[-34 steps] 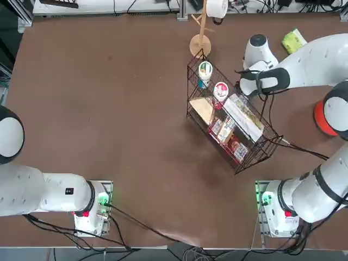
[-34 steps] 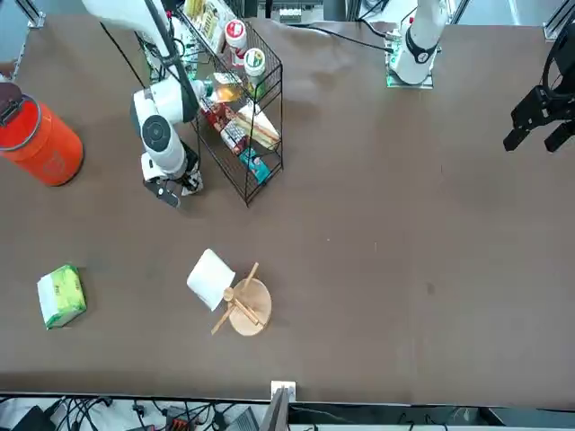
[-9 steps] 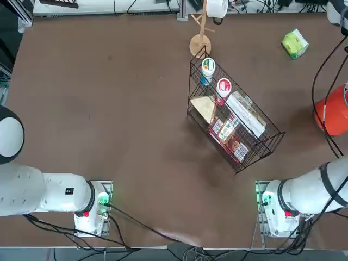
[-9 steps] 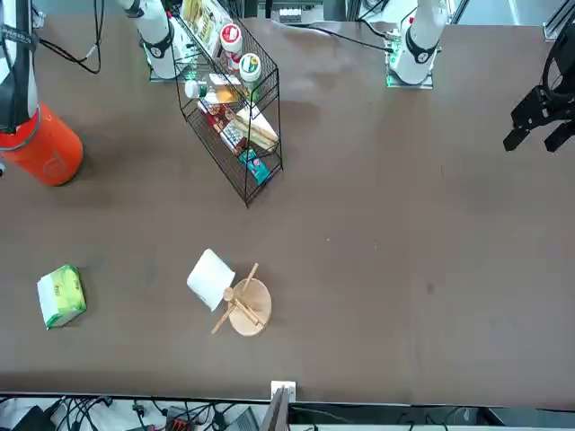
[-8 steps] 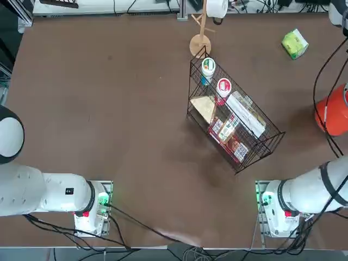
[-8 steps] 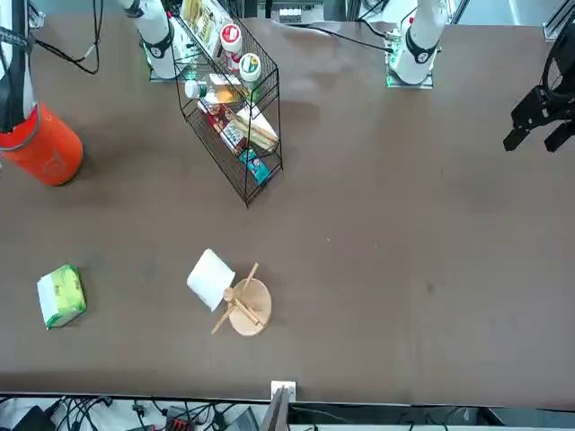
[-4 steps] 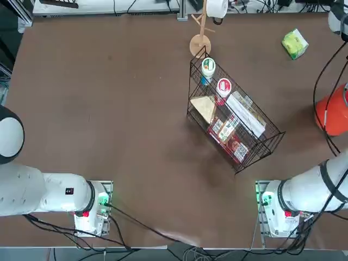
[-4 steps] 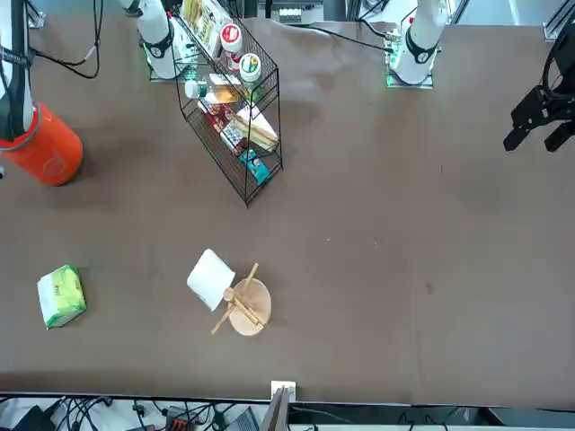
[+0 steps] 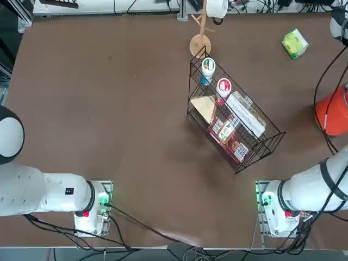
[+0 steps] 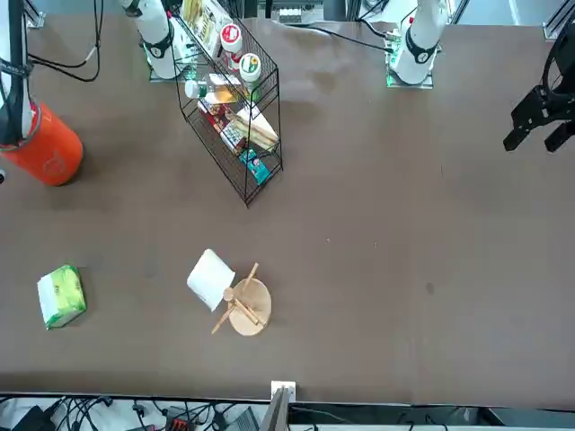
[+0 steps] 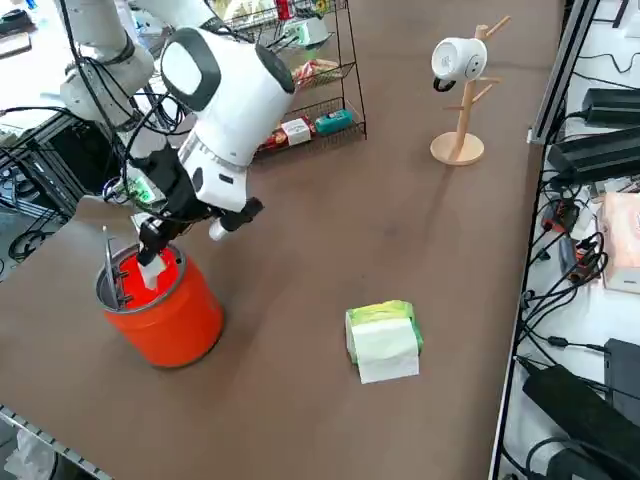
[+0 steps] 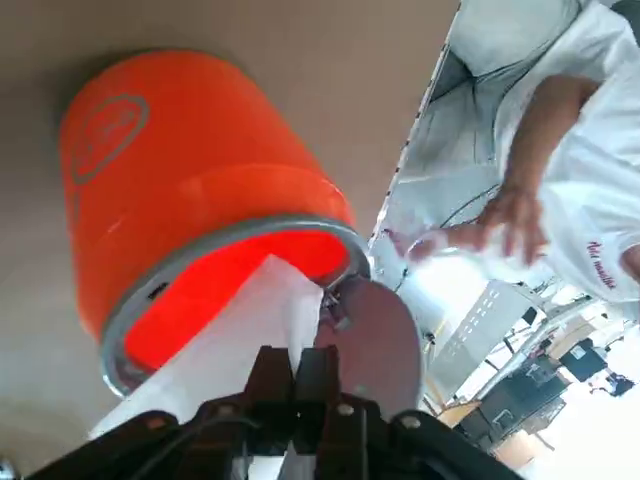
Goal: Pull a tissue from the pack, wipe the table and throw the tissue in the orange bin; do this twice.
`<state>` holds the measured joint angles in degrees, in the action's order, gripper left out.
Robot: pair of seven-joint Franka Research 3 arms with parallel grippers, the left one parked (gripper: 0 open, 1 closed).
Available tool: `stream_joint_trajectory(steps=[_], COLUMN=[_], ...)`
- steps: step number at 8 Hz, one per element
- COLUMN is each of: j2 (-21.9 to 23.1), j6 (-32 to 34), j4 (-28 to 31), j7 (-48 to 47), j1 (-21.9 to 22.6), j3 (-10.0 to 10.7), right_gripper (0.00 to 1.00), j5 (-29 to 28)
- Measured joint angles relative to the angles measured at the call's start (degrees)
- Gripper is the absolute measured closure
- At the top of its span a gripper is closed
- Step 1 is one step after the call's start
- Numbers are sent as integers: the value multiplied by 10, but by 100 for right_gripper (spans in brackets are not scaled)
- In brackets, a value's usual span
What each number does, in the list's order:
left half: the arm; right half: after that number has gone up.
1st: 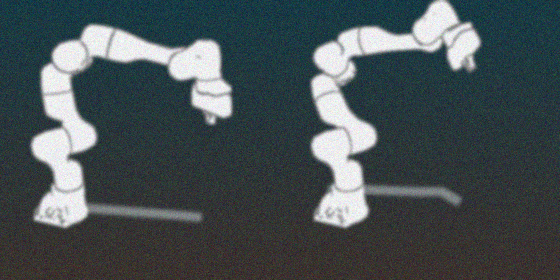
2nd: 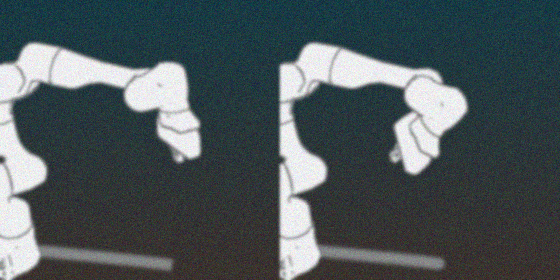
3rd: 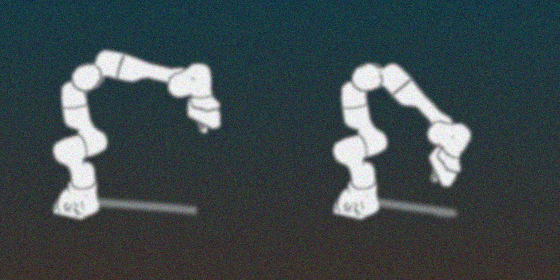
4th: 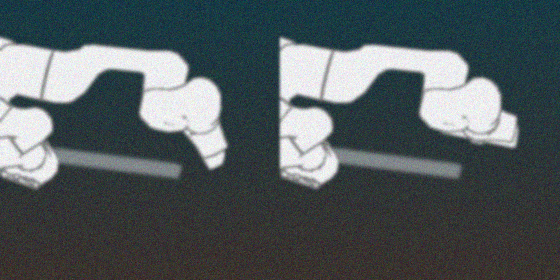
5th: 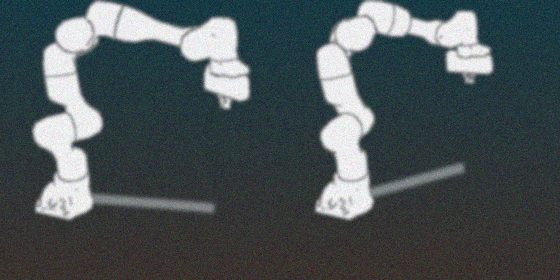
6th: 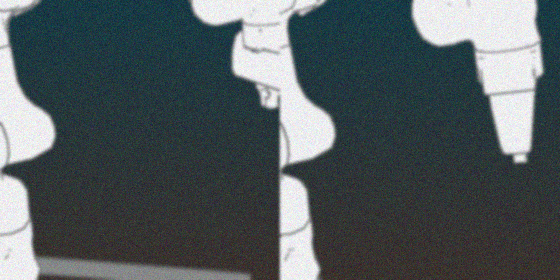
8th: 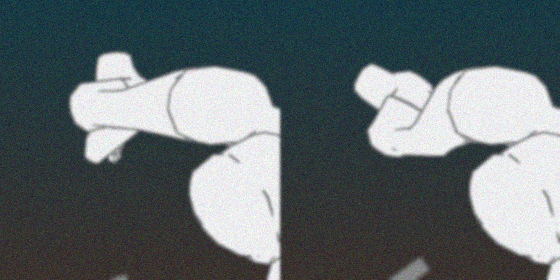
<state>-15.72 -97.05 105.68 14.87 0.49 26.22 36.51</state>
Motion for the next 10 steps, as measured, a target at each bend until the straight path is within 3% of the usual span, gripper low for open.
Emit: stream_joint_trajectory(steps=[2, 4, 8, 9, 10], j2=[-3, -9, -11, -10, -8], j6=[-20, -31, -35, -35, -36], j4=[7, 11, 9, 7, 2], j7=[9, 13, 22, 24, 30], j1=[-10, -13, -12, -12, -9], j3=[0, 0, -1, -1, -2], right_gripper=[94, 82, 10, 0, 0], j5=[0, 0, 0, 0, 0])
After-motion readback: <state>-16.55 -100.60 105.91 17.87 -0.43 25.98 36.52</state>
